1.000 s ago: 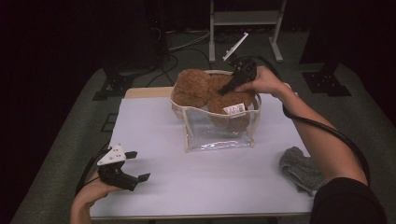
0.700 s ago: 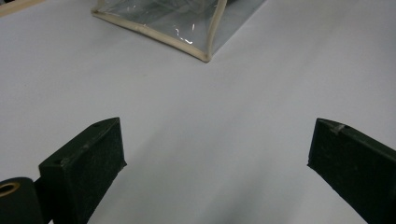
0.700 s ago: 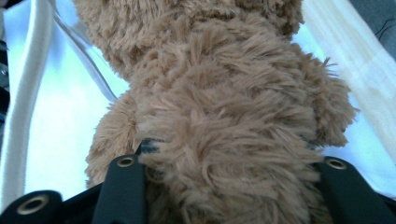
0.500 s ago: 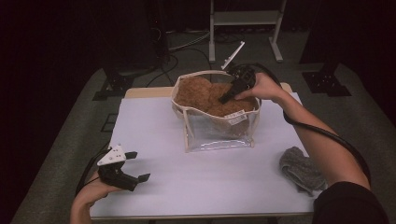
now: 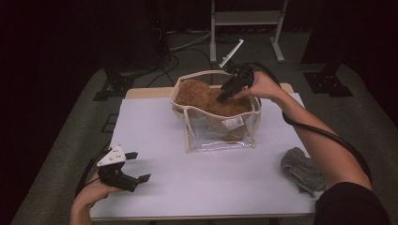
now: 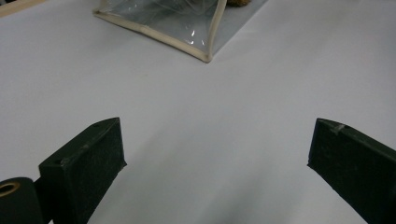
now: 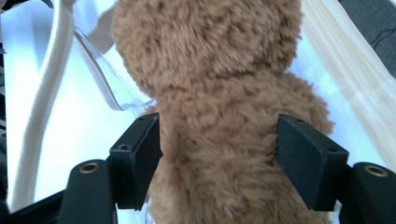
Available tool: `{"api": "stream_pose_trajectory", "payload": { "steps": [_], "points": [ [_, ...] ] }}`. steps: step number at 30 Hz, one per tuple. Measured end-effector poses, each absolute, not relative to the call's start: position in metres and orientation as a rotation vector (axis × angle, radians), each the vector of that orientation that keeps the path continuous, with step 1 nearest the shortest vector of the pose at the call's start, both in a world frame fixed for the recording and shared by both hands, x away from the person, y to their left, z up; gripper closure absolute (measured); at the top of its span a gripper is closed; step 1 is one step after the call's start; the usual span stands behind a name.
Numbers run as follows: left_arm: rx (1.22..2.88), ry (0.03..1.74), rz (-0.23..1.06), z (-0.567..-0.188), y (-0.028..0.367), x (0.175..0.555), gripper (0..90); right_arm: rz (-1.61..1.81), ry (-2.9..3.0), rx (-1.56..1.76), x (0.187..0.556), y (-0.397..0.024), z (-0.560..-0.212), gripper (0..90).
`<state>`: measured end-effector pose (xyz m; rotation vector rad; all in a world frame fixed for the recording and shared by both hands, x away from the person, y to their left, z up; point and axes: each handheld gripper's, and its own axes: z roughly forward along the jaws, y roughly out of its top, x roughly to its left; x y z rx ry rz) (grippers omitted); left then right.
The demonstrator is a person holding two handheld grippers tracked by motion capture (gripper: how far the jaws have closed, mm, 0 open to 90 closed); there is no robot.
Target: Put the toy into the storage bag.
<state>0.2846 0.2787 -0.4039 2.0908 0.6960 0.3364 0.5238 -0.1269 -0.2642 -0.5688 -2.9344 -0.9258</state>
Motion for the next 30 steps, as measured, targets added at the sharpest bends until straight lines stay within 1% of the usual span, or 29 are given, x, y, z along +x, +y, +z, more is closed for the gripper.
{"api": "stream_pose_trajectory", "payload": {
  "steps": [5, 12, 16, 22, 24, 28, 30],
  "points": [
    [2.090, 0.695, 0.339, -0.403, 0.279, 0.284, 3.0, -1.008, -2.924, -0.533, 0.524, -0.114, -0.255, 31.0],
    [2.092, 0.690, 0.341, -0.403, 0.279, 0.284, 3.0, -1.154, -2.879, -0.476, 0.526, -0.087, -0.243, 30.5],
    [2.091, 0.687, 0.344, -0.403, 0.280, 0.284, 3.0, -1.183, -2.873, -0.454, 0.530, -0.071, -0.240, 29.9],
    [2.091, 0.692, 0.343, -0.403, 0.280, 0.284, 3.0, -1.217, -2.876, -0.436, 0.536, -0.051, -0.241, 33.8],
    [2.088, 0.692, 0.338, -0.404, 0.280, 0.284, 3.0, -1.232, -2.878, -0.439, 0.536, -0.045, -0.243, 37.1],
    [2.088, 0.691, 0.336, -0.404, 0.280, 0.284, 3.0, -1.220, -2.880, -0.433, 0.539, -0.036, -0.248, 47.7],
    [2.089, 0.692, 0.337, -0.403, 0.280, 0.284, 3.0, -1.172, -2.907, -0.424, 0.540, -0.033, -0.253, 60.2]
  ]
}}
